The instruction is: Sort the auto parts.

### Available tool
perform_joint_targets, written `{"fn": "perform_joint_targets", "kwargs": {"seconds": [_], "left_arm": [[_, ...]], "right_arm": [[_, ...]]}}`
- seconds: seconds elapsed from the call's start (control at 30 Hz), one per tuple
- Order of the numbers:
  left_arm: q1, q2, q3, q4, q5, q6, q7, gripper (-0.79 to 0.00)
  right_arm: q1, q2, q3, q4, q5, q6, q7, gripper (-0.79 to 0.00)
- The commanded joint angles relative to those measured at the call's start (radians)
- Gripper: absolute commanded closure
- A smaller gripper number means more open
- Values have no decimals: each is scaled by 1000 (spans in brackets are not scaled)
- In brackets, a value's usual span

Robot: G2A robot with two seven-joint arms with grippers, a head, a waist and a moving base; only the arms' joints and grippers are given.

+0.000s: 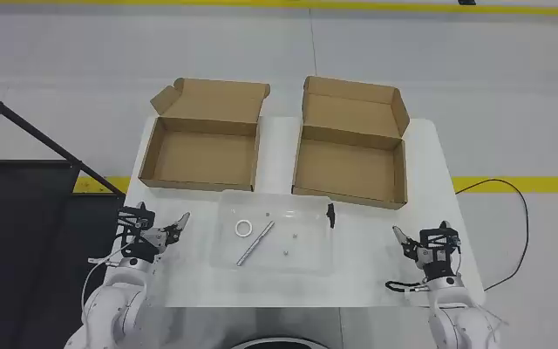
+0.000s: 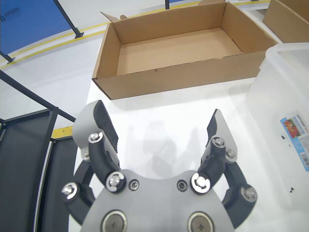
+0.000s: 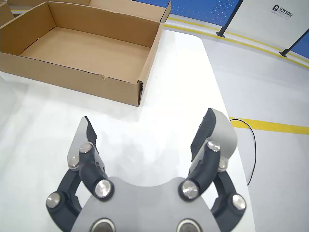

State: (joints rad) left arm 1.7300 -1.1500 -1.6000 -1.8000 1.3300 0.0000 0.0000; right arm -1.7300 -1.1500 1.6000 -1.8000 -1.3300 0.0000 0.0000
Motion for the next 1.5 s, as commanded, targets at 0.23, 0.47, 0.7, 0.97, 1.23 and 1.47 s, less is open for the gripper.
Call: {"fn": "perform_joint_targets", "kwargs": {"seconds": [0.23, 0.47, 0.7, 0.97, 1.23, 1.47], "left_arm": [[11, 0, -12, -5, -11, -41, 54, -785], [28, -5, -32, -37, -38, -21, 71, -785], [43, -8, -45, -42, -56, -15, 76, -785], [43, -8, -45, -42, -56, -15, 76, -785], [43, -8, -45, -42, -56, -15, 76, -785], [43, -8, -45, -42, -56, -15, 76, -785]], "right_arm": [[20, 2, 14, -51, -7, -48, -10, -785], [97, 15, 30, -190, 0, -259, 98, -785], [232, 29, -47, -284, 142, -587, 333, -785], [356, 27, -208, -288, 218, -652, 498, -785], [356, 27, -208, -288, 218, -652, 498, -785], [353, 28, -271, -318, 137, -682, 517, -785]]}}
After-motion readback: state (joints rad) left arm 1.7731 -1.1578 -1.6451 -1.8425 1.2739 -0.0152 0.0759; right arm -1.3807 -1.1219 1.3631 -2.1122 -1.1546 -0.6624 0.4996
